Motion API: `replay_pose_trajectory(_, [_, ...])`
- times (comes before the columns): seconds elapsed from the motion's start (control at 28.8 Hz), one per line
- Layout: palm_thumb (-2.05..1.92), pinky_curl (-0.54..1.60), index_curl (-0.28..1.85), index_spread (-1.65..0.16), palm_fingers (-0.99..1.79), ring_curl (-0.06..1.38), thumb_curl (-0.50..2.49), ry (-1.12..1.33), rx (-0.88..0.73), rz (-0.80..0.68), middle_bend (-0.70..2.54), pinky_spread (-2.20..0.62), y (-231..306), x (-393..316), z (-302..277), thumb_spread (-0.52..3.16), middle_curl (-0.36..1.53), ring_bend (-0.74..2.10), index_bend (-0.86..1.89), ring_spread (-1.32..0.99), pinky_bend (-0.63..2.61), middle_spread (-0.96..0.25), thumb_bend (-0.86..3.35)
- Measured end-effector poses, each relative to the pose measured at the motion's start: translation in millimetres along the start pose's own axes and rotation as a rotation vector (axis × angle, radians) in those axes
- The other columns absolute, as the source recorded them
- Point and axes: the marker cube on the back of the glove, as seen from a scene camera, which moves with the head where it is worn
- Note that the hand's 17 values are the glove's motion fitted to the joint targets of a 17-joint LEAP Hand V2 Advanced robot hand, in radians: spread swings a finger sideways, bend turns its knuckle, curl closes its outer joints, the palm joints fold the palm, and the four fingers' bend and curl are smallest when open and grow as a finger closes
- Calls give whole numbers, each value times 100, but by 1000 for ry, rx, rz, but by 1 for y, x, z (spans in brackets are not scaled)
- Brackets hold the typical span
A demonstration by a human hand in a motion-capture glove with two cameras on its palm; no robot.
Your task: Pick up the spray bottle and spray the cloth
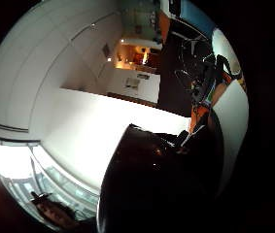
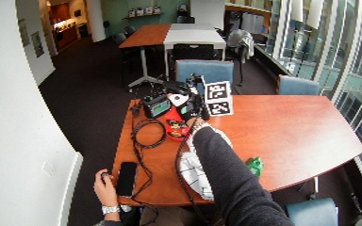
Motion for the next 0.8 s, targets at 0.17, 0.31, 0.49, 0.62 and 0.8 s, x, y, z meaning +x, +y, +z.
replay_pose_trajectory(0.17, [96,38,59,-30,136,46,80,26,-27,-18,59,-29,6,-8,11,25,50,63,23,-19,39,-22,-3])
replay_pose_trajectory(0.31, [96,38,59,-30,137,46,80,26,-30,-28,58,-29,6,-12,9,25,50,63,23,-19,39,-22,-3])
replay_pose_trajectory(0.49, [96,38,59,-30,137,46,80,27,-17,-80,58,-30,1,-31,0,25,50,63,23,-19,39,-22,-3])
replay_pose_trajectory(0.62, [95,38,59,-31,137,46,80,36,-24,-111,58,-30,0,-49,-5,25,50,63,23,-20,39,-22,-4])
replay_pose_trajectory(0.8, [94,38,59,-31,138,46,80,35,-36,-149,58,-31,-1,-69,-11,26,50,63,23,-21,39,-24,-4])
